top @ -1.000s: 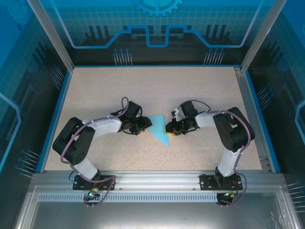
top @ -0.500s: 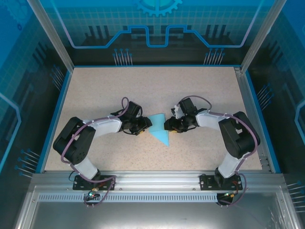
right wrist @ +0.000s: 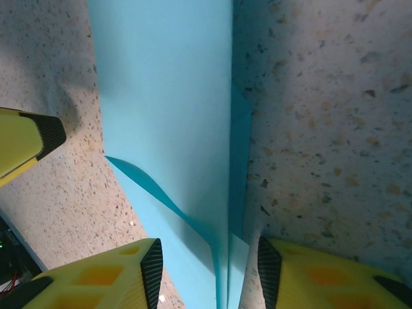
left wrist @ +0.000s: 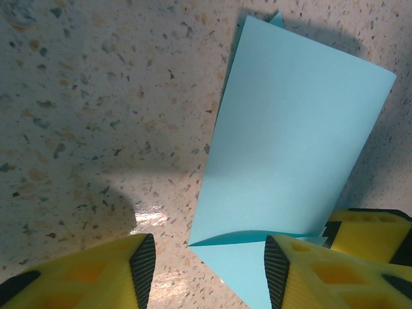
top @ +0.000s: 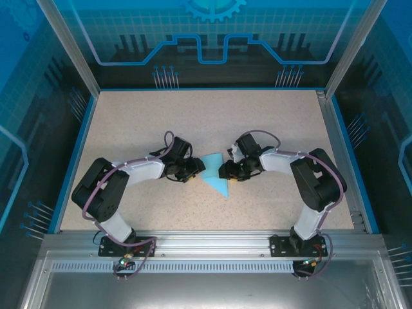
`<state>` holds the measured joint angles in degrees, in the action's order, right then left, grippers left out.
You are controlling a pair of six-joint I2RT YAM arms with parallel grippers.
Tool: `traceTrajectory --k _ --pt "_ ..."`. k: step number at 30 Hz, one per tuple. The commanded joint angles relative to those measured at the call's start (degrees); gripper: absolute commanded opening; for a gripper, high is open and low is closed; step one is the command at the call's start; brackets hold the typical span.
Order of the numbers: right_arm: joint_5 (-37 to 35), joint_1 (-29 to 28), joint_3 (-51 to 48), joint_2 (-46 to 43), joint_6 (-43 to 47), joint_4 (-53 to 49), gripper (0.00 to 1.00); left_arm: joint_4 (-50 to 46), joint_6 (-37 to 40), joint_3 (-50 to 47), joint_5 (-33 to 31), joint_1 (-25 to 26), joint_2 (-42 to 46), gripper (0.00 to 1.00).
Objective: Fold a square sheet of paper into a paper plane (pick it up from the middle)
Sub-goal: Pick up the paper from the center of the table.
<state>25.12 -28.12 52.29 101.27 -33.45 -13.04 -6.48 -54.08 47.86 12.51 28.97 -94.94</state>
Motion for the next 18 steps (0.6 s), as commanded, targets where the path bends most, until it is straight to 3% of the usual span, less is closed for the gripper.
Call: traceTrajectory --k 1,18 --pt "2.50 -0.67 1.03 0.67 -0.65 1.84 0.45 0.30 -0.09 0.46 0.89 -0.42 0.13 0.52" --pt "6.76 0.16 -0.16 4.13 -1.70 10.10 0.32 -0.04 -0.08 0.30 0.45 -0.56 0.98 0.52"
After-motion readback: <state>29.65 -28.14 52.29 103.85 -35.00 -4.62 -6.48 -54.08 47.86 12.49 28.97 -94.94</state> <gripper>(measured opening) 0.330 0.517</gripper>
